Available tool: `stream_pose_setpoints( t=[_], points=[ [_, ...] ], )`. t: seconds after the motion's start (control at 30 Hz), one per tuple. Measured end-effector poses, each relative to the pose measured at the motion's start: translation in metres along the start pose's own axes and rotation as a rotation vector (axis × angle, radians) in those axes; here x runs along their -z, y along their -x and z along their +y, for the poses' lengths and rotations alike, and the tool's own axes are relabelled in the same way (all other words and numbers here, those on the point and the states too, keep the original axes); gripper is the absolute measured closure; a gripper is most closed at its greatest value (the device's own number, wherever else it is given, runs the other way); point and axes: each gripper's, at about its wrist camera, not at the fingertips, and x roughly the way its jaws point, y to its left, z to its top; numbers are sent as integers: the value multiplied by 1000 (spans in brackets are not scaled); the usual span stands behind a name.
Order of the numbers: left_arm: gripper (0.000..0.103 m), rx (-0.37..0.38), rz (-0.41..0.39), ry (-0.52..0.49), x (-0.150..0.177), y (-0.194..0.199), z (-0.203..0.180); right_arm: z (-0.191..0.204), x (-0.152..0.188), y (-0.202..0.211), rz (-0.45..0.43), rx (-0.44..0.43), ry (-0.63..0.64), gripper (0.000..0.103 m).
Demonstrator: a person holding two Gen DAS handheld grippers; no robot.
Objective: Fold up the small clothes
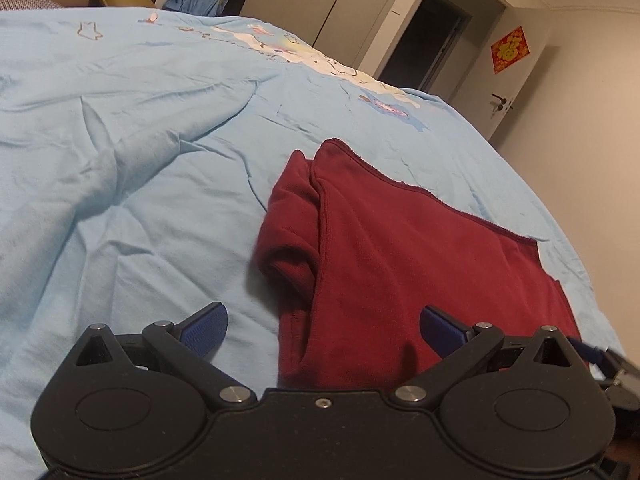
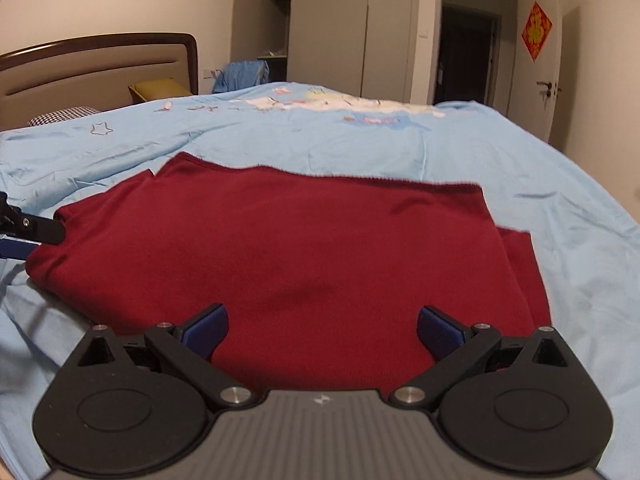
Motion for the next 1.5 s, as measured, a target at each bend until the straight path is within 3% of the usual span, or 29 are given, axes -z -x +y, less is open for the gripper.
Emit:
stream_pose_setpoints(
  t=[0.47, 0.87, 1.0, 1.1, 1.33, 1.5],
  points=[
    [2, 2, 17, 39, 1, -5, 1, 2, 18, -8, -28, 20, -34, 0],
    [35, 11, 24, 154, -12, -18, 2, 2, 20, -7, -36, 21, -36, 0],
    [59, 6, 41, 231, -17, -26, 6, 2, 19, -8, -31, 22, -37, 0],
    [69, 0, 34, 247, -18, -24, 5, 2, 17, -8, -22, 21, -37, 0],
    [81, -8, 25, 256, -21, -15, -1, 0, 12, -5, -11, 20, -41, 0],
    [86, 5, -4, 154, -32, -7, -23, -8, 8, 10, -31, 24, -43, 0]
  ],
)
